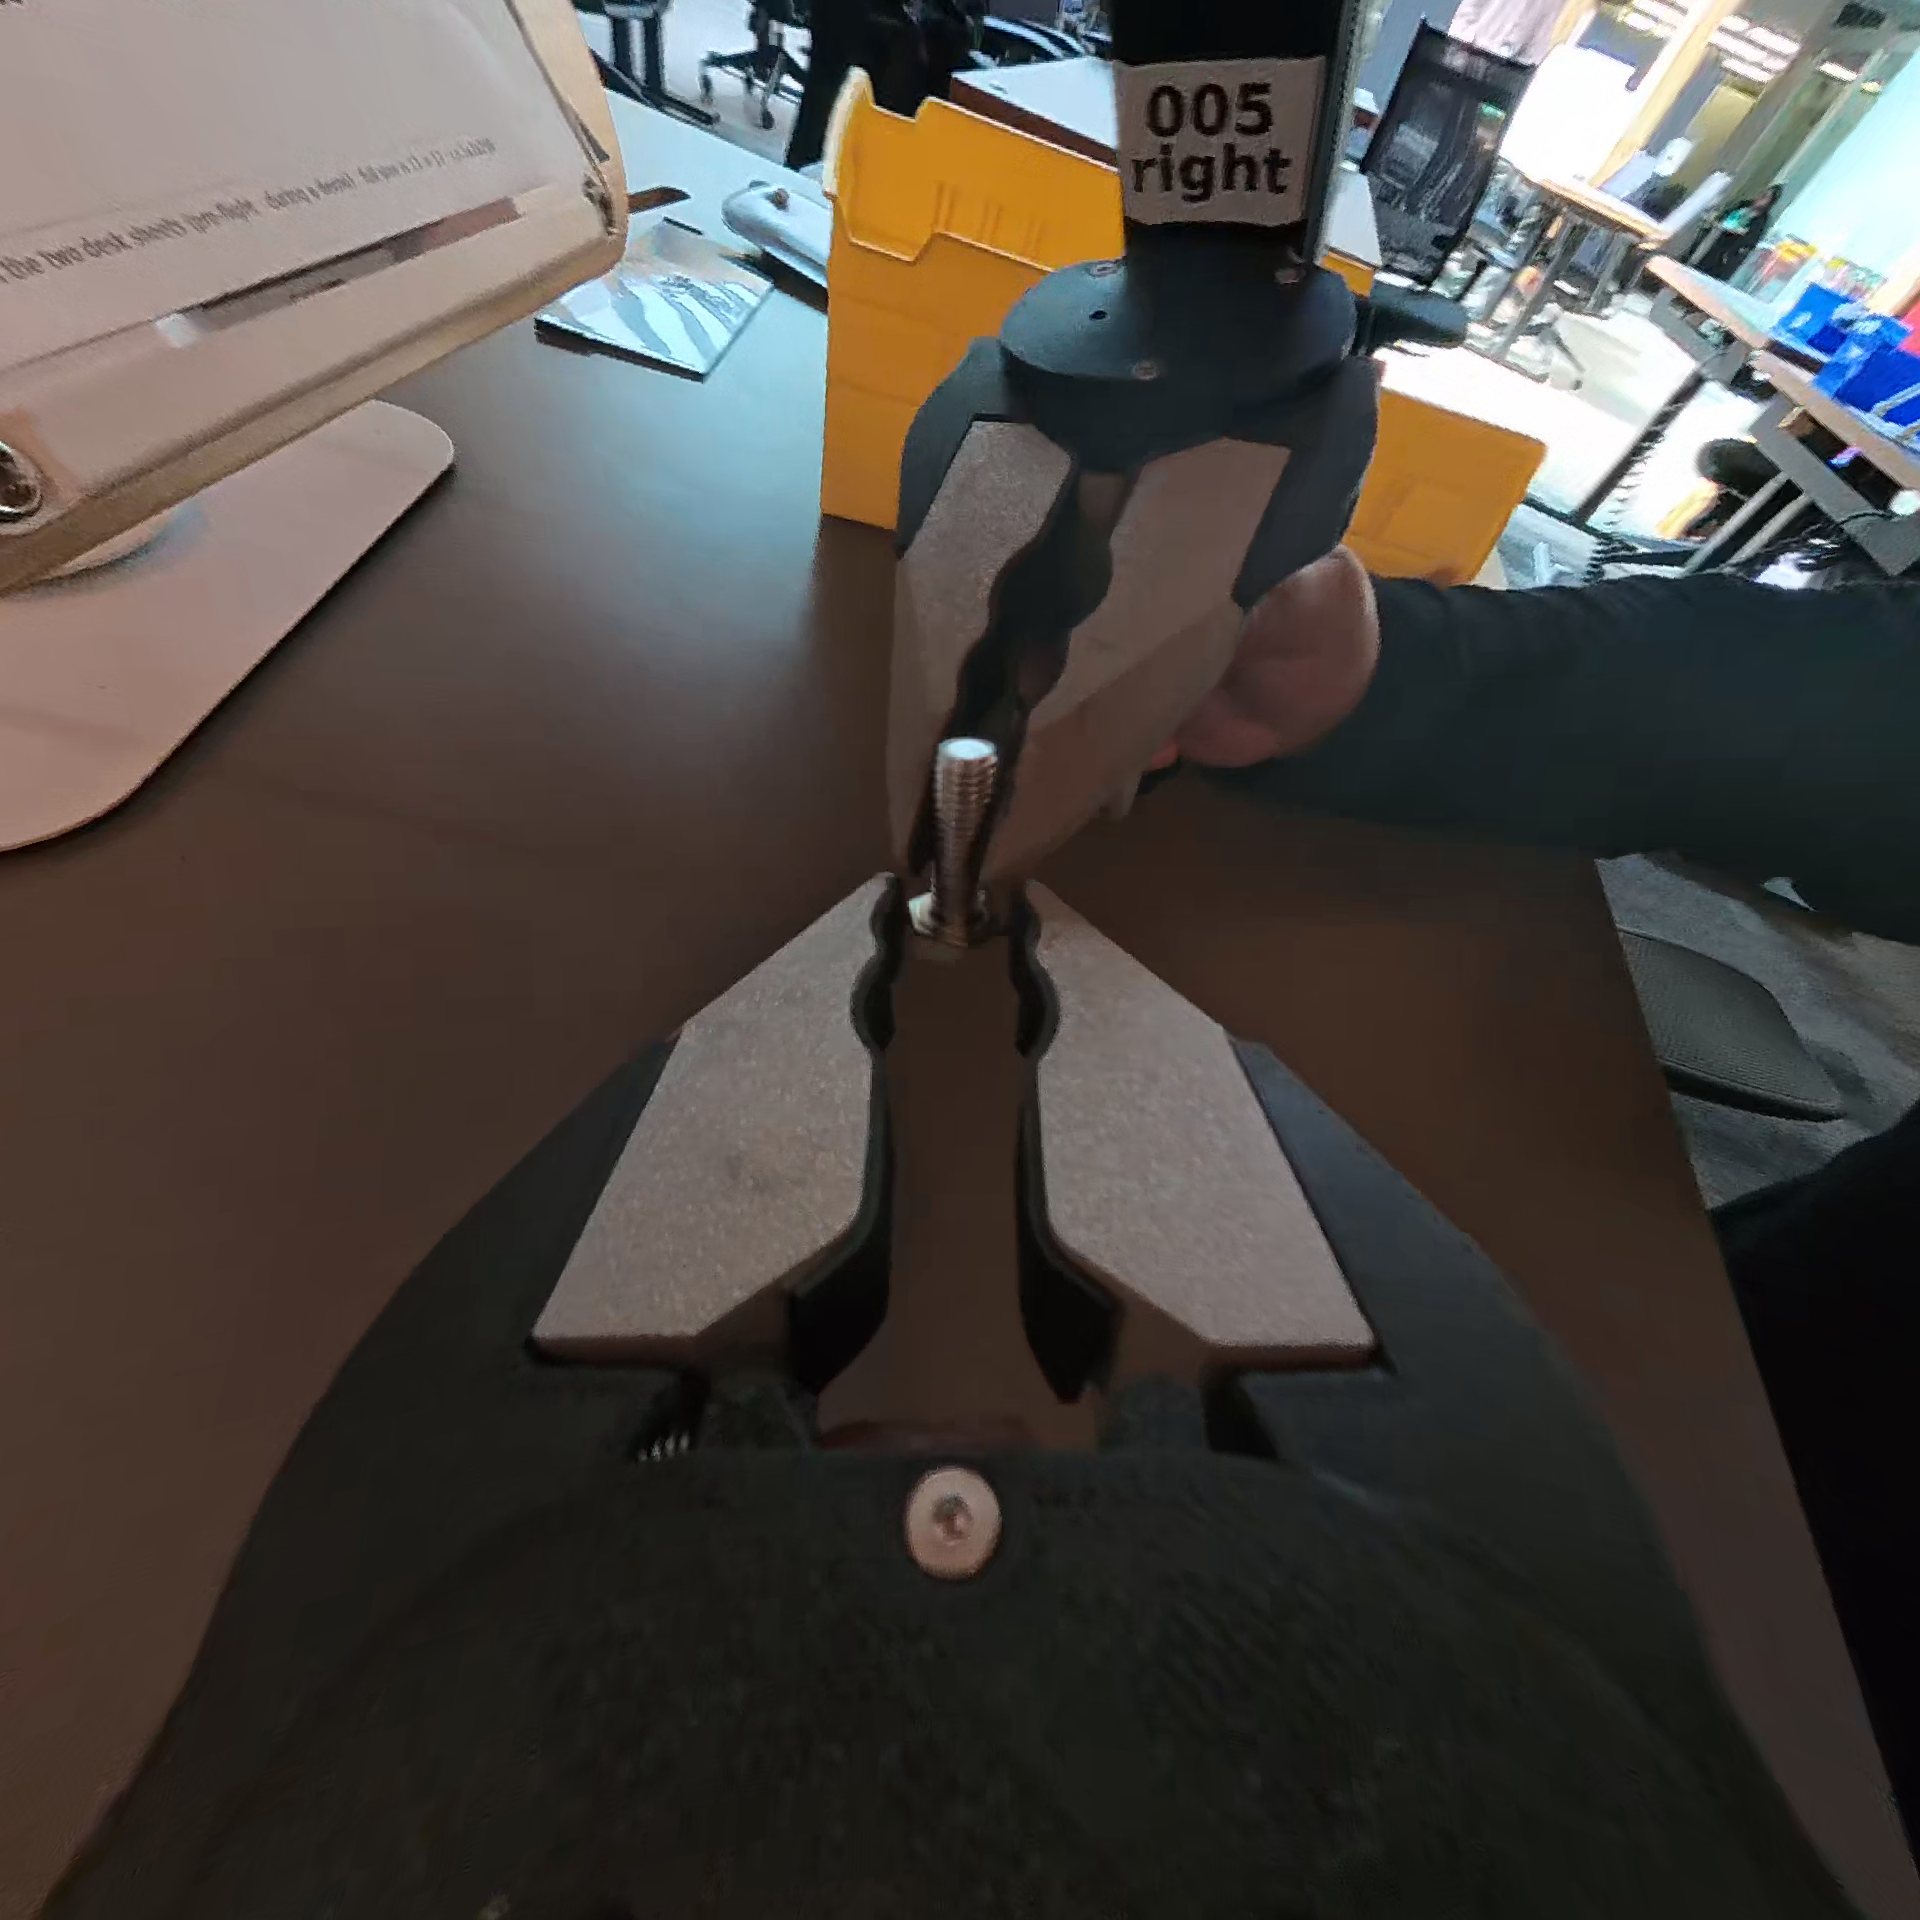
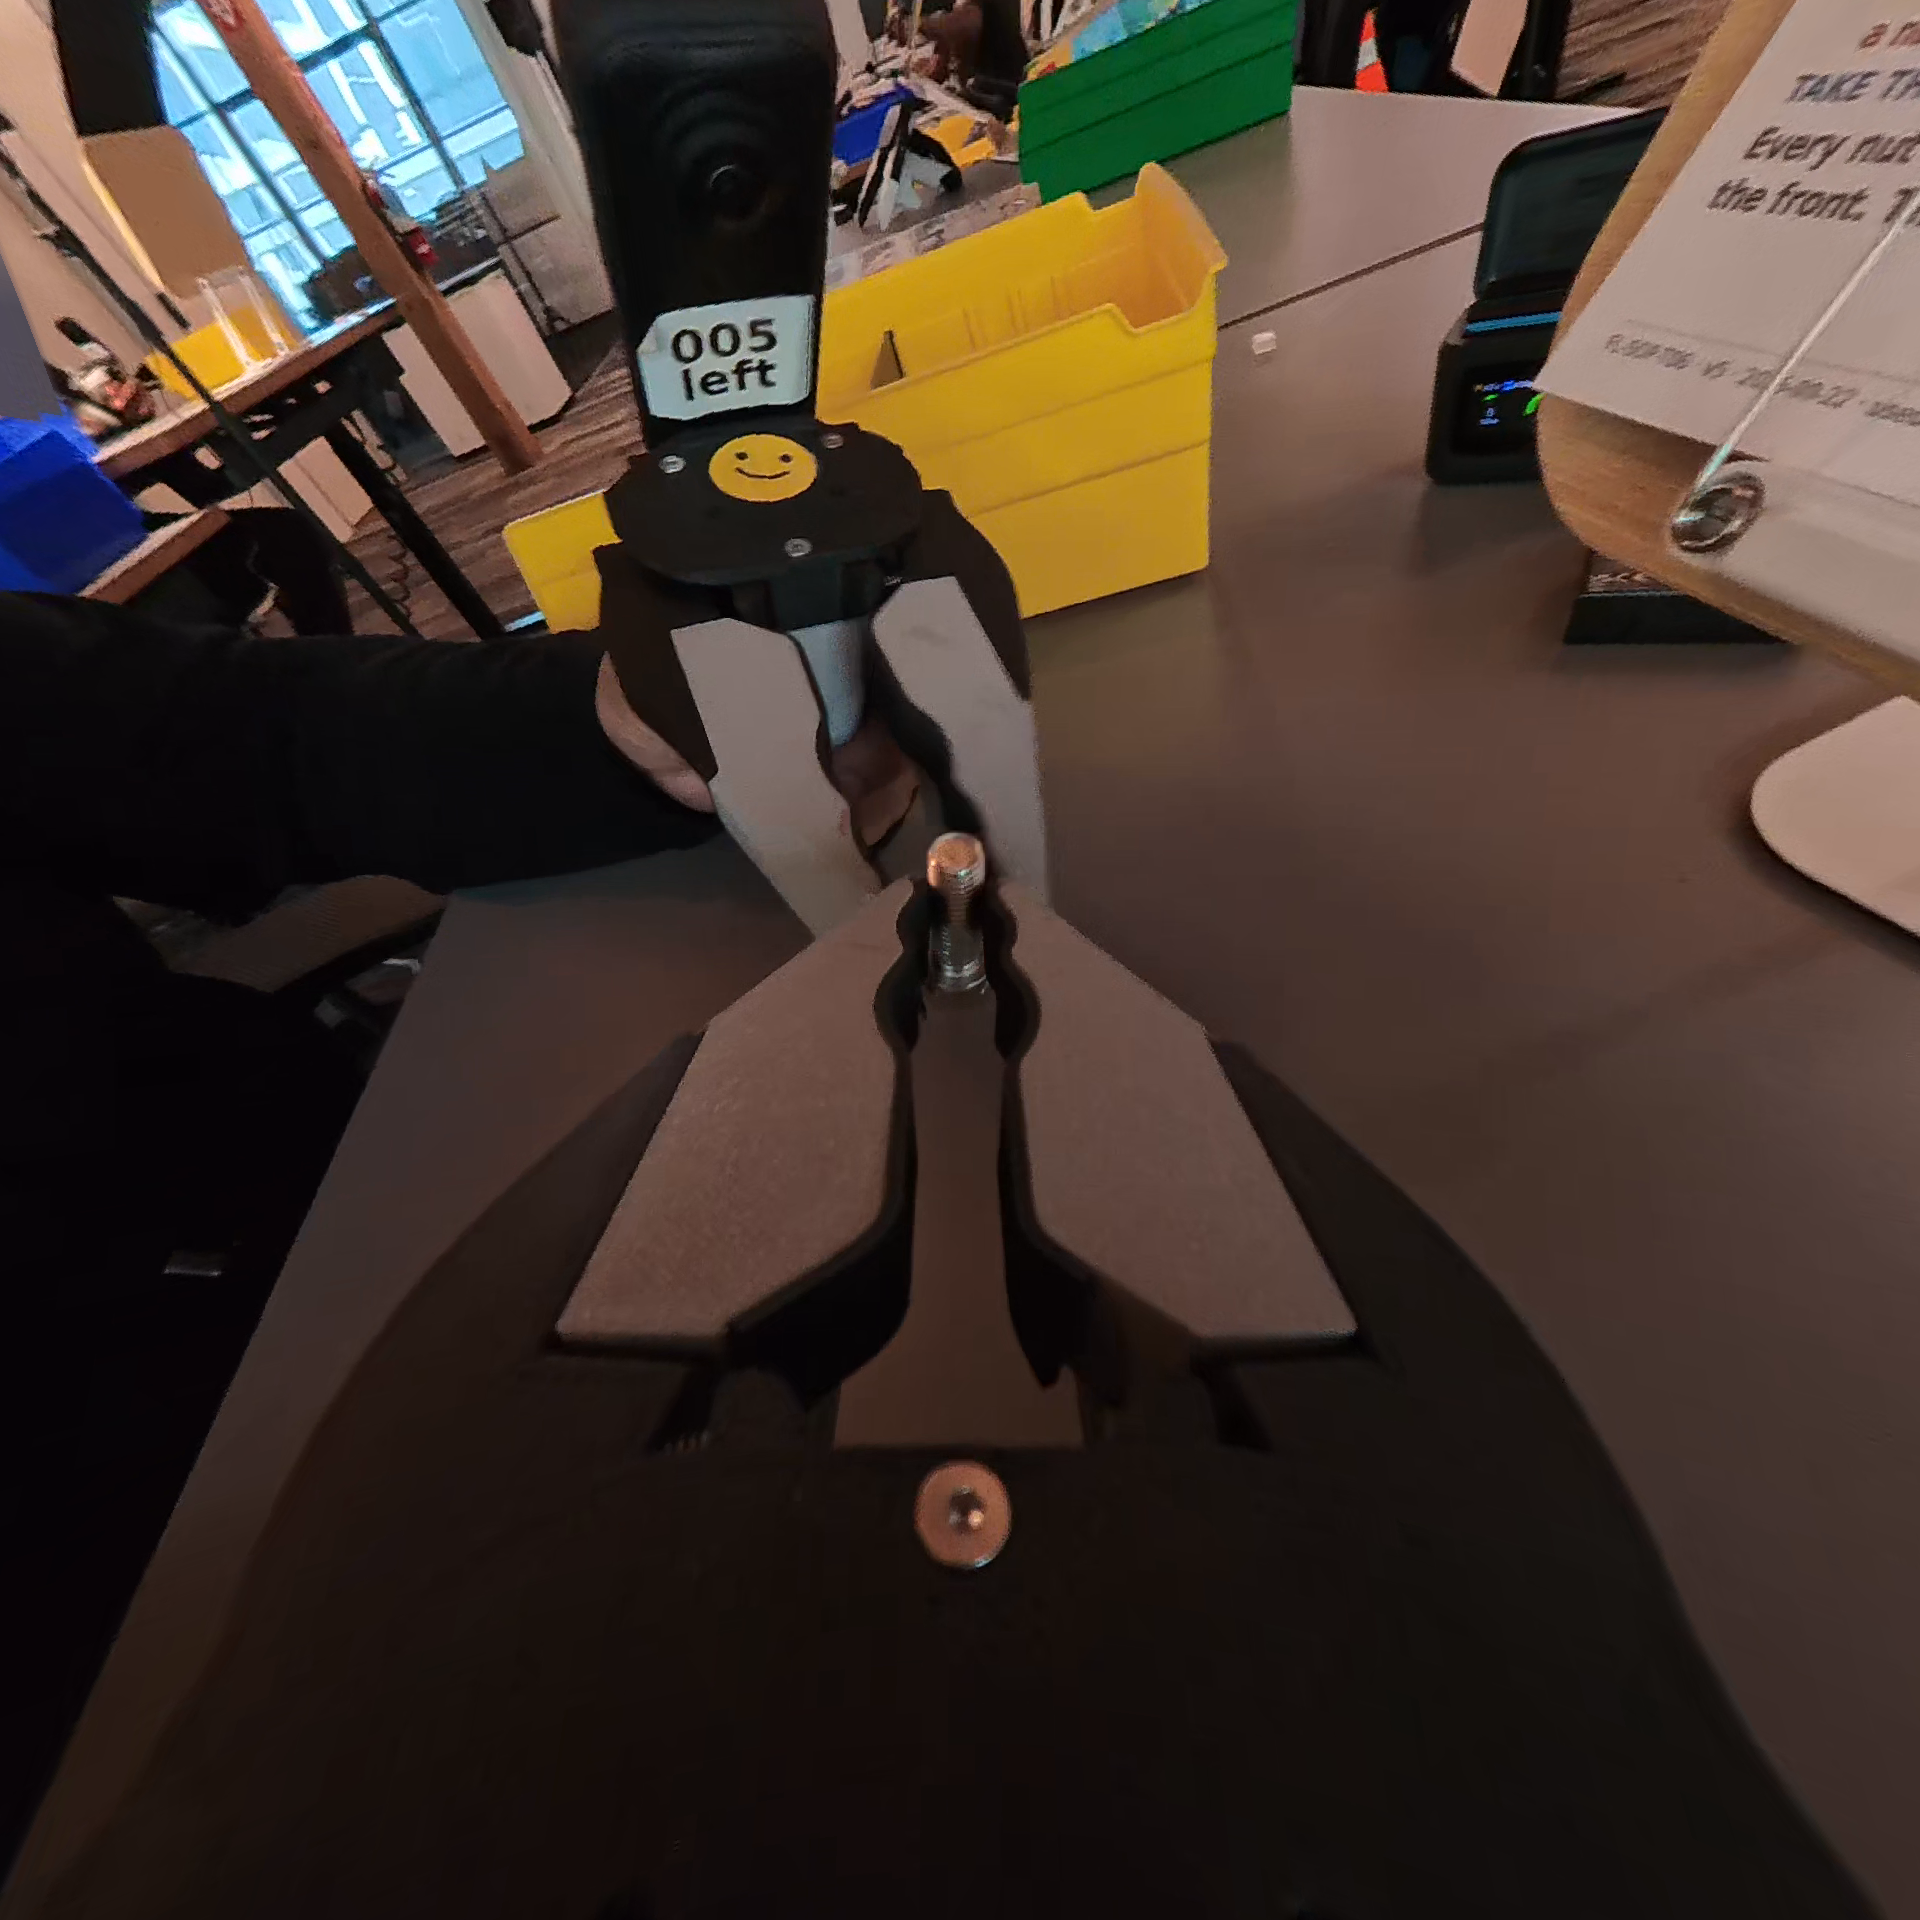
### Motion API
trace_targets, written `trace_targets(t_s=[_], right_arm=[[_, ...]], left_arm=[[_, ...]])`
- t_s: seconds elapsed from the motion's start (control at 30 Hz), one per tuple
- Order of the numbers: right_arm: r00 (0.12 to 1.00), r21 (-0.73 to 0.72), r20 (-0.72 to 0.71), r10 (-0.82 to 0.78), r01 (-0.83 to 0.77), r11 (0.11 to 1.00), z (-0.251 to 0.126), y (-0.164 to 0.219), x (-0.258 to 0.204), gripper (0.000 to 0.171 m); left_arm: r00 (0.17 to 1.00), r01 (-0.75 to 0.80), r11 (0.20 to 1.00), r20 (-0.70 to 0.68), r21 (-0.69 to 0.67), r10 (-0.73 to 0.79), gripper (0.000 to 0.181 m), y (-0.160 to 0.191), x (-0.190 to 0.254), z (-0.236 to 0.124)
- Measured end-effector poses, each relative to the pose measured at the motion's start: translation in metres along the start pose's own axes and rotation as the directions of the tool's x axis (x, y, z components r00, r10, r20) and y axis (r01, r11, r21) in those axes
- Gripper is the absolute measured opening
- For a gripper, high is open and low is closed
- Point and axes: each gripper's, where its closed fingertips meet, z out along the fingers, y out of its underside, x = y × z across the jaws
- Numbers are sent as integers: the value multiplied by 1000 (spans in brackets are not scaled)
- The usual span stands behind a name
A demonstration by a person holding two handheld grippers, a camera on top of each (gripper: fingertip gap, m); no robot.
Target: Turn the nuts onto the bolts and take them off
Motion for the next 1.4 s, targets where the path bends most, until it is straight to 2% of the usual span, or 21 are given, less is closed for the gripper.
trace_targets(t_s=[0.13, 0.43, 0.73, 0.93, 1.07, 1.17, 1.4], right_arm=[[1000, 15, -21, -18, 19, 1000, -5, -4, 3, 6], [998, 20, -57, -17, 18, 1000, -4, -6, 3, 3], [999, 68, -48, -13, 17, 998, -7, -12, 1, 0], [997, 170, -73, 0, 13, 985, -21, -25, 9, 19], [987, 257, -156, -24, 64, 964, -33, -34, 18, 18], [981, 264, -192, -15, 67, 962, -34, -35, 22, 33], [989, 242, -151, 4, 33, 970, -26, -28, 21, 33]], left_arm=[[998, -50, 998, 41, -34, 51, 17, 5, -6, -1], [997, -47, 996, 53, -76, 51, 17, 12, -4, 4], [985, -108, 992, 124, -71, 116, 15, 9, -12, 1], [989, -71, 997, 128, -35, 75, 15, 5, -15, -2], [988, -58, 998, 143, -34, 63, 15, 5, -18, -1], [985, -66, 997, 160, -31, 70, 15, 4, -19, -1], [984, -63, 998, 164, -27, 67, 15, 4, -20, -2]])
